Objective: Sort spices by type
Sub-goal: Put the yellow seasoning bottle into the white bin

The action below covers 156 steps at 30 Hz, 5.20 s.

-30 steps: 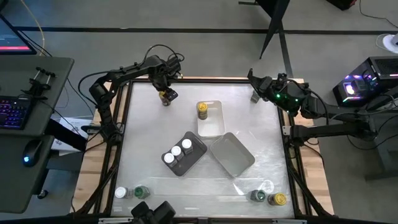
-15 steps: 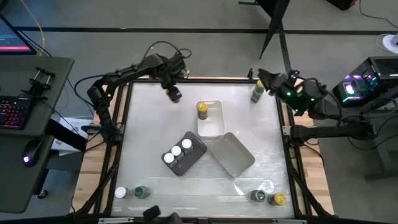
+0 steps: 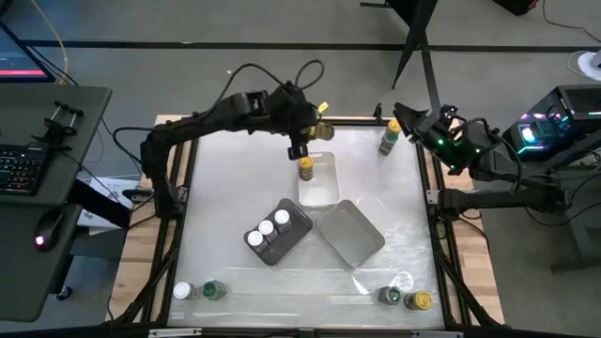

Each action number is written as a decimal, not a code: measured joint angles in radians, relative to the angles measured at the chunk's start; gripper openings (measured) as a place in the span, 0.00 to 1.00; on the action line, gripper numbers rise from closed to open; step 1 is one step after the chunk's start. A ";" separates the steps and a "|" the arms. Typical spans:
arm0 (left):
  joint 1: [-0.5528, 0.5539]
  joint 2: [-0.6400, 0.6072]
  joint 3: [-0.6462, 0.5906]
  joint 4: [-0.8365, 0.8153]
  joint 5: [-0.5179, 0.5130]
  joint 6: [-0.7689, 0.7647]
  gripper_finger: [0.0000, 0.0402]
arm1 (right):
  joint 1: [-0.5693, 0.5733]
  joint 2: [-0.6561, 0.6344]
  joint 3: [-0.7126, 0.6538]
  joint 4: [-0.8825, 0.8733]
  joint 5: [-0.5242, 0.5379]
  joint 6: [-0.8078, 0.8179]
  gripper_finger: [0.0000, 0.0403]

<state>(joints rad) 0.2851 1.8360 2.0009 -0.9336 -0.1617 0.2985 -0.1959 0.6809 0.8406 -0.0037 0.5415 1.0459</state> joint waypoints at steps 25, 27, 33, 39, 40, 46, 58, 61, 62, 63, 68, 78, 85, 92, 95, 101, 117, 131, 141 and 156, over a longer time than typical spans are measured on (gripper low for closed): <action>0.009 0.360 0.201 -0.227 0.178 0.045 0.47 | 0.000 0.019 0.000 -0.046 -0.031 0.000 0.83; 0.010 0.373 0.201 -0.232 0.177 0.046 0.47 | 0.000 0.019 0.000 -0.053 -0.038 0.000 0.83; 0.012 0.405 0.200 -0.242 0.175 0.032 0.47 | 0.000 0.019 0.000 -0.067 -0.042 0.000 0.83; 0.015 0.426 0.200 -0.232 0.171 0.027 0.47 | 0.000 0.019 0.000 -0.070 -0.042 0.000 0.83; 0.015 0.427 0.200 -0.229 0.166 0.027 0.48 | 0.000 0.019 0.000 -0.071 -0.042 0.000 0.83; 0.014 0.430 0.200 -0.251 0.147 0.027 0.54 | 0.000 0.019 0.000 -0.078 -0.042 0.000 0.83; 0.012 0.430 0.200 -0.284 0.146 0.027 0.57 | 0.000 0.019 0.000 -0.083 -0.041 0.000 0.83; 0.012 0.430 0.200 -0.294 0.146 0.027 0.57 | 0.000 0.019 0.000 -0.083 -0.041 0.000 0.83; 0.012 0.430 0.200 -0.293 0.146 0.027 0.57 | 0.000 0.019 0.000 -0.083 -0.041 0.001 0.83; 0.012 0.430 0.200 -0.293 0.146 0.026 0.57 | 0.000 0.019 0.000 -0.083 -0.041 0.001 0.83; 0.012 0.430 0.200 -0.292 0.119 -0.013 0.57 | 0.000 0.019 0.000 -0.083 -0.046 0.005 0.83; 0.013 0.429 0.200 -0.302 0.112 -0.080 0.57 | 0.000 0.019 0.000 -0.083 -0.066 0.008 0.83; 0.011 0.429 0.200 -0.297 0.113 -0.041 0.57 | 0.000 0.019 0.000 -0.084 -0.082 0.003 0.83; 0.009 0.429 0.200 -0.297 0.113 -0.026 0.58 | 0.000 0.019 0.000 -0.090 -0.084 0.000 0.83; 0.009 0.429 0.200 -0.298 0.113 -0.026 0.60 | 0.000 0.019 0.000 -0.090 -0.084 0.000 0.83; 0.008 0.428 0.200 -0.303 0.113 -0.025 0.71 | 0.000 0.019 0.000 -0.090 -0.084 0.000 0.83; -0.004 0.418 0.296 -0.371 0.113 -0.098 0.76 | 0.000 0.019 0.000 -0.090 -0.086 0.000 0.83; -0.027 0.105 0.208 -0.198 0.305 -0.166 0.76 | -0.105 0.150 0.001 -0.393 -0.121 0.136 0.83; 0.069 -0.231 -0.330 0.247 0.310 -0.262 0.76 | -0.245 0.164 0.001 -0.430 -0.217 0.106 0.83; 0.162 -0.659 -0.994 0.740 0.415 -0.644 0.76 | -0.512 0.563 0.242 -0.627 -0.249 0.008 0.83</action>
<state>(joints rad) 0.4472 1.1773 1.0069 -0.1932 0.2533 -0.3460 -0.7079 1.2441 1.0823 -0.6307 0.2925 1.0543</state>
